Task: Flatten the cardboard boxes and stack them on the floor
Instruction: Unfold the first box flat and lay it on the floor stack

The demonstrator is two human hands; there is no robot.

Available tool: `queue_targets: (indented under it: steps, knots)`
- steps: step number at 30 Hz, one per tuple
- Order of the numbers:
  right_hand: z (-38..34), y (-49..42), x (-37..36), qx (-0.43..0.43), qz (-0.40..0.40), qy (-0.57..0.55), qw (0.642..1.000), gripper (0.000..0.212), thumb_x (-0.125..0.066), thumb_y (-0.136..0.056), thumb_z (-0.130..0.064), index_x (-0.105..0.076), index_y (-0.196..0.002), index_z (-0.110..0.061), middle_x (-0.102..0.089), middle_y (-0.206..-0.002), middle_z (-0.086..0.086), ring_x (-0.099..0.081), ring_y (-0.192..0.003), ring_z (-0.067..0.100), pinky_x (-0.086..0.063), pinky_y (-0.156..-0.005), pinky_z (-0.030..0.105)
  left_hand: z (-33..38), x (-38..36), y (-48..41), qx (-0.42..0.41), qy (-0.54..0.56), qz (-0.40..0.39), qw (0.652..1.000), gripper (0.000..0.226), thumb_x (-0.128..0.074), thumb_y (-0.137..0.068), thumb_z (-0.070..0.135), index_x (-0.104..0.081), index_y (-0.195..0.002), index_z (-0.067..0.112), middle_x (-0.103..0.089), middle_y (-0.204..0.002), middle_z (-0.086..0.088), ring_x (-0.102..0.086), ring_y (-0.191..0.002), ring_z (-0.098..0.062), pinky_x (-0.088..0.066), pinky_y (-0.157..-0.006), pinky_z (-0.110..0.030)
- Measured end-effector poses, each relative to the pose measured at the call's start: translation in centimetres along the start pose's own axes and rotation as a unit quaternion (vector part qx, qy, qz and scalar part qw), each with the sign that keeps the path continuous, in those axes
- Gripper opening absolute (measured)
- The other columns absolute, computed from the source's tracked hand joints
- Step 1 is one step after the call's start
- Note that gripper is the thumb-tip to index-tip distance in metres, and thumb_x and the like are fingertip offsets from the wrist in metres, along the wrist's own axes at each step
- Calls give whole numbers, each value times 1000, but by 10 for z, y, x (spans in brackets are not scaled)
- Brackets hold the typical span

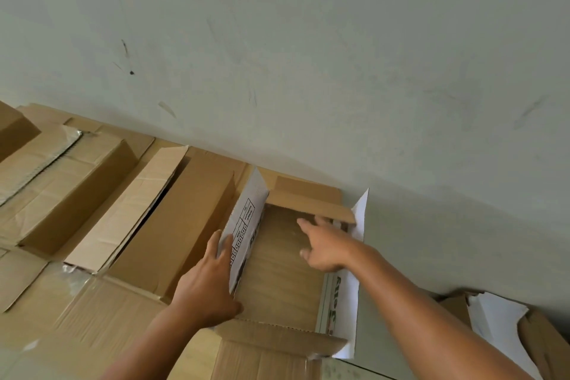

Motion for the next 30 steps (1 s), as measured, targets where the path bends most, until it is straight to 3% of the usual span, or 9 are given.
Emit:
queue_targets:
  steps: [2, 9, 12, 16, 19, 21, 24, 27, 30]
  knots:
    - [5, -1, 20, 12, 61, 11, 998, 79, -53, -99, -31, -1, -158, -30, 16, -165, 5, 1, -153, 34, -1, -119, 46, 2, -1, 1, -12, -15, -22, 1000, 139, -83, -61, 51, 15, -156, 24, 25, -162, 1, -58, -97, -12, -58, -60, -21]
    - [53, 0, 57, -38, 231, 62, 970, 78, -54, -95, -37, -12, -158, -21, 7, -165, 16, 7, -152, 34, -4, -124, 47, 7, -8, 1, -38, -32, -38, 998, 139, -80, -65, 43, 24, -154, 20, 40, -155, 9, -59, -95, -11, -60, -63, -25]
    - [66, 24, 44, -76, 303, -51, 948, 85, -57, -93, -36, -6, -158, -22, 8, -165, 14, 5, -153, 30, -18, -122, 46, 6, -11, 2, -44, -24, -39, 998, 135, -78, -68, 41, 23, -154, 22, 39, -154, 12, -59, -97, -12, -60, -64, -25]
    - [83, 60, -8, -181, 208, -296, 914, 97, -62, -92, -32, 9, -157, -13, -5, -165, 16, -28, -146, 31, -39, -105, 36, 9, -11, 2, -53, -8, -40, 998, 131, -78, -71, 41, 20, -155, 21, 34, -156, 14, -59, -98, -11, -60, -67, -26]
    - [84, 72, -58, -203, 80, -387, 896, 69, -59, -92, -27, -28, -153, -13, -52, -139, 10, -60, -101, 19, -58, -74, 29, 13, -10, 1, -72, 19, -44, 996, 125, -77, -75, 41, 16, -157, 23, 27, -159, 16, -58, -108, -12, -59, -75, -25]
    - [78, 76, -73, -187, 34, -403, 895, 40, -53, -94, -22, -54, -132, -11, -66, -119, 10, -65, -102, 24, -58, -87, 40, 16, -8, 1, -89, 40, -41, 994, 119, -76, -78, 35, 12, -158, 26, 24, -161, 17, -56, -115, -13, -58, -81, -26]
    - [73, 82, -69, -185, 54, -384, 903, 35, -43, -97, -21, -53, -126, -3, -64, -114, 16, -62, -106, 29, -49, -100, 48, 24, -3, 4, -120, 61, -21, 991, 114, -74, -81, 31, 10, -157, 31, 22, -160, 22, -50, -128, -15, -54, -91, -23]
    - [72, 89, -52, -177, 103, -362, 910, 34, -42, -97, -19, -51, -122, 3, -61, -94, 15, -59, -87, 25, -50, -83, 43, 29, 10, 10, -146, 71, 9, 987, 112, -76, -81, 38, 4, -159, 31, 14, -163, 19, -31, -145, -13, -40, -108, -23]
    - [70, 104, -32, -164, 159, -383, 895, 25, -43, -95, -14, -56, -108, 3, -48, -79, 9, -46, -71, 21, -35, -65, 34, 30, 29, 18, -185, 88, 41, 978, 107, -79, -76, 42, -12, -158, 31, -2, -164, 17, -20, -149, -10, -29, -118, -27]
Point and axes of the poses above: each hand's wrist, its own y-axis away from the middle knuckle, its own x-axis out of the back of the hand, z = x × y, the point moved 6 cm from there along -y, towards the middle knuckle
